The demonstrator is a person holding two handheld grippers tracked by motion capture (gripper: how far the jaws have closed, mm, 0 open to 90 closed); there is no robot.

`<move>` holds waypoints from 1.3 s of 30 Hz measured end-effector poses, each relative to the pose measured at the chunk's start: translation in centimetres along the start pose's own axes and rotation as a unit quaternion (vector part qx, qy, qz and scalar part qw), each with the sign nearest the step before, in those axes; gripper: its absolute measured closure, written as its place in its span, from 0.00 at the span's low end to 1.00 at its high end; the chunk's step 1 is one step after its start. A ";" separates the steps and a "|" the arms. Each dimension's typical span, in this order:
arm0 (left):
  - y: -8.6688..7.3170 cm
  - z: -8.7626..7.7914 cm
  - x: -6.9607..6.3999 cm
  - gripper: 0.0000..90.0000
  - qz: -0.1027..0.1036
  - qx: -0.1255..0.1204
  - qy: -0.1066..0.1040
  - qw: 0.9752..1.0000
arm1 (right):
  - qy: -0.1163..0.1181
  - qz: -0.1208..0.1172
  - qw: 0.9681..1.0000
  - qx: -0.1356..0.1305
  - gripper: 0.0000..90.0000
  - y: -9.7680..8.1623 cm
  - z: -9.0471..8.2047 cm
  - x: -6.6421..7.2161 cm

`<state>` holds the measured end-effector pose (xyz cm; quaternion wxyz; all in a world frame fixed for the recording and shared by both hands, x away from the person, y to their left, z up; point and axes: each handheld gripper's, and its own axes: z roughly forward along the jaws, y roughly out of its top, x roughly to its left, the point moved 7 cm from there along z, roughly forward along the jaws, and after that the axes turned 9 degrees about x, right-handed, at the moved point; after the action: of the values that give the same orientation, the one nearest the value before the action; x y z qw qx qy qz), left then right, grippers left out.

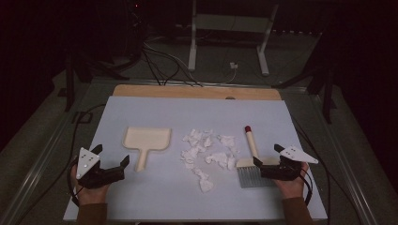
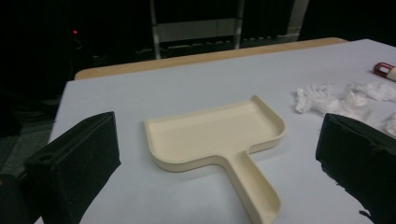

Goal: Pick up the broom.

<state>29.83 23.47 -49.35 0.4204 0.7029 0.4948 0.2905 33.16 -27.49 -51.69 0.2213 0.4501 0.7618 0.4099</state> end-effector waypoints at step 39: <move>-1.2 1.2 0.8 0.01 -0.027 0.027 0.029 0.999 | -0.034 0.000 0.999 0.027 0.00 7.8 1.1 -1.7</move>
<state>30.57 24.07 -50.95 0.3942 0.6916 0.5335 0.2857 38.71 -26.43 -45.94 0.2344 0.4697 0.7645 0.3742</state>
